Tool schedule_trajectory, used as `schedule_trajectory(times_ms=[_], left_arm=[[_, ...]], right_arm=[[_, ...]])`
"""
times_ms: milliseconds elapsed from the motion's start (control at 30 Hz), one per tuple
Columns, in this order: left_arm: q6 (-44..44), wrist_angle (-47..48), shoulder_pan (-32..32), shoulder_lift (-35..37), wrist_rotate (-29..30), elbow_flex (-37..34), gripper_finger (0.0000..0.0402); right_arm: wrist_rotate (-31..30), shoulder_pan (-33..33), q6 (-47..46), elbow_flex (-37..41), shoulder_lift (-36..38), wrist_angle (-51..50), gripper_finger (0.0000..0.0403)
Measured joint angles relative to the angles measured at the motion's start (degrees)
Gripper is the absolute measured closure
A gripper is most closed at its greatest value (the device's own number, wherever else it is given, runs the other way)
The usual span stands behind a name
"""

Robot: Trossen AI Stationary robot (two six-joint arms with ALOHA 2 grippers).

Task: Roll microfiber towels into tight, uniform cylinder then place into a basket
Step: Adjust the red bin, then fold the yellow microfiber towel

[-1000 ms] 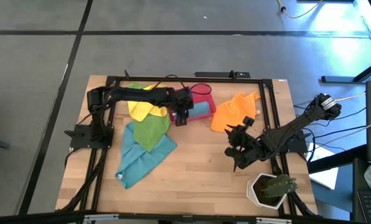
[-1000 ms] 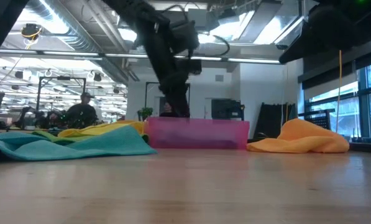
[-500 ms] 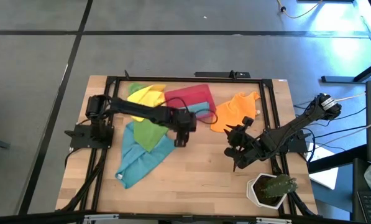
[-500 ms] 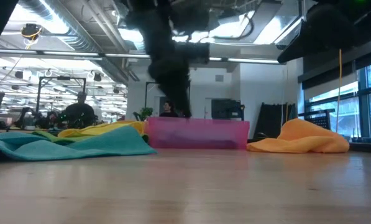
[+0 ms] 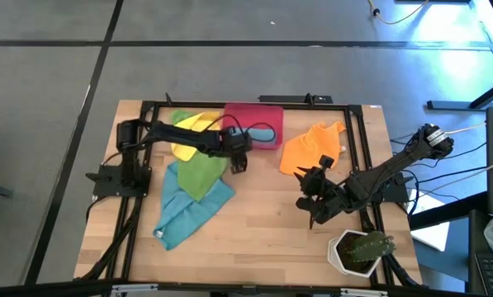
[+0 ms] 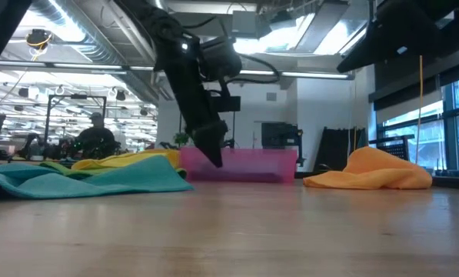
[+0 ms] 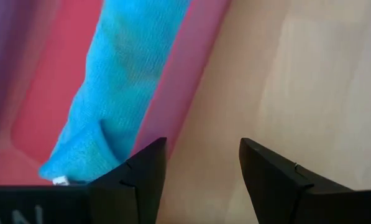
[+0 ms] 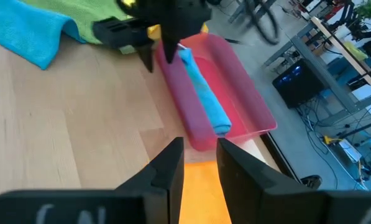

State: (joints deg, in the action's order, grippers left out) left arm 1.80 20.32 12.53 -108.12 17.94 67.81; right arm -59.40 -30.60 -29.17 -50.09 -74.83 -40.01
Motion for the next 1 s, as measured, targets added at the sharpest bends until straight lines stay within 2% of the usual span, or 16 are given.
schedule_trajectory(times_ms=[233,367,467,600,767,867,1000], left_arm=[[0.1,-1.9,0.9,0.1,-7.1,0.0,0.021],[-1.4,-0.6,-1.3,1.4,-13.7,0.5,0.021],[-3.0,-0.7,-4.1,4.5,-14.3,0.9,0.021],[-5.1,-2.8,-9.8,9.6,-9.0,-1.6,0.021],[-6.3,-10.7,-17.0,18.8,-2.1,-8.3,0.021],[-6.4,-19.4,-20.8,24.0,2.6,-15.0,0.021],[-5.8,-36.3,-24.1,28.4,6.2,-25.7,0.021]], right_arm=[[1.3,2.0,3.5,0.0,0.0,0.0,0.0305],[6.5,3.8,4.3,0.0,0.0,-0.1,0.0305],[12.1,4.8,4.2,0.0,0.0,0.0,0.0305],[18.1,5.1,4.2,0.0,0.0,0.5,0.0305],[19.0,5.1,5.2,0.0,0.0,2.5,0.0305],[18.7,5.1,7.2,0.0,0.0,5.8,0.0305],[18.4,5.4,13.3,0.0,0.0,12.7,0.0305]])
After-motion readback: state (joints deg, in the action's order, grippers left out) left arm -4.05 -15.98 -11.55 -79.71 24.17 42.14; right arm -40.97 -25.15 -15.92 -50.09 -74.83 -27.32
